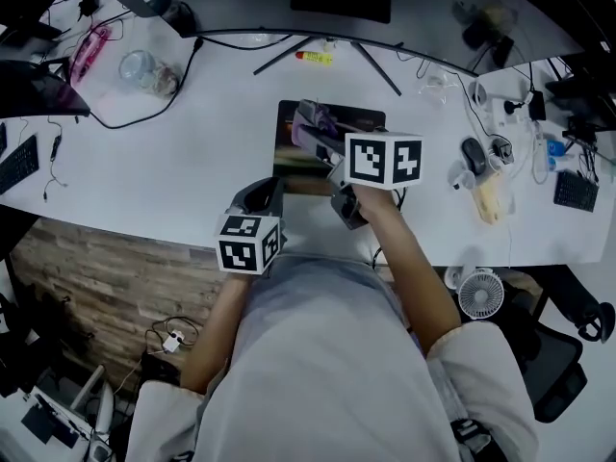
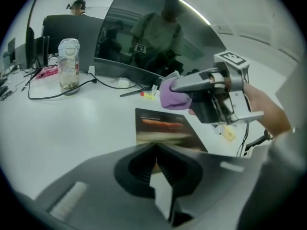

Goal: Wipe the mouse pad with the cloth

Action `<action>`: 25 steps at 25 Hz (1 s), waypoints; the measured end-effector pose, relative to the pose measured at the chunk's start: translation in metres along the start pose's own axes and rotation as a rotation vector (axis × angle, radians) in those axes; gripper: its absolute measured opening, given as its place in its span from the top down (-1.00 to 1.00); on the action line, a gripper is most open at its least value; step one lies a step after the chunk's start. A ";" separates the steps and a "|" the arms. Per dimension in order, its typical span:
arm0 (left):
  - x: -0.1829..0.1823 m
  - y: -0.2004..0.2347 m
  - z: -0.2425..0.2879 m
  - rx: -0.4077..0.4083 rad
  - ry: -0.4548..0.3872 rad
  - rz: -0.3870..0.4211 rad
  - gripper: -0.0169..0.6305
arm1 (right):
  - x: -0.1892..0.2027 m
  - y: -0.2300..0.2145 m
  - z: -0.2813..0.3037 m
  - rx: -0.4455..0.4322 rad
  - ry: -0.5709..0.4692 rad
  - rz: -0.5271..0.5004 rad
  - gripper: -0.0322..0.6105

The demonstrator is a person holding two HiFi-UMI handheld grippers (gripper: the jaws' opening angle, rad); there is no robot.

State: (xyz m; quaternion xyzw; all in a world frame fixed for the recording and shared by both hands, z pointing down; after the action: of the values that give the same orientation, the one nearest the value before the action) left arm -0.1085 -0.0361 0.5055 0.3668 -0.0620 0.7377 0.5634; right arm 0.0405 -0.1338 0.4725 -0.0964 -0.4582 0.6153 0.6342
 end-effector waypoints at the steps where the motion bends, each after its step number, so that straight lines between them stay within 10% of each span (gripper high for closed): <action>1: 0.003 0.001 0.003 -0.003 0.009 0.003 0.95 | 0.000 -0.003 0.005 0.010 0.012 0.008 0.34; 25: 0.031 0.021 0.031 -0.088 0.119 -0.018 0.95 | -0.002 -0.037 0.093 0.047 0.187 0.072 0.34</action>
State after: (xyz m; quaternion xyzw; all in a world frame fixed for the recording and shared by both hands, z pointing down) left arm -0.1153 -0.0354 0.5537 0.2978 -0.0576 0.7497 0.5881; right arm 0.0018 -0.1844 0.5493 -0.1551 -0.3787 0.6366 0.6537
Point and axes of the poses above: the fingertips, and each gripper's own axes: z forward along the fingers, y to its left, x out of its underside, the point moved 7 cm from there along -z, backward along the fingers, and after that the axes turned 1 degree about -y, right-handed, at the moved point
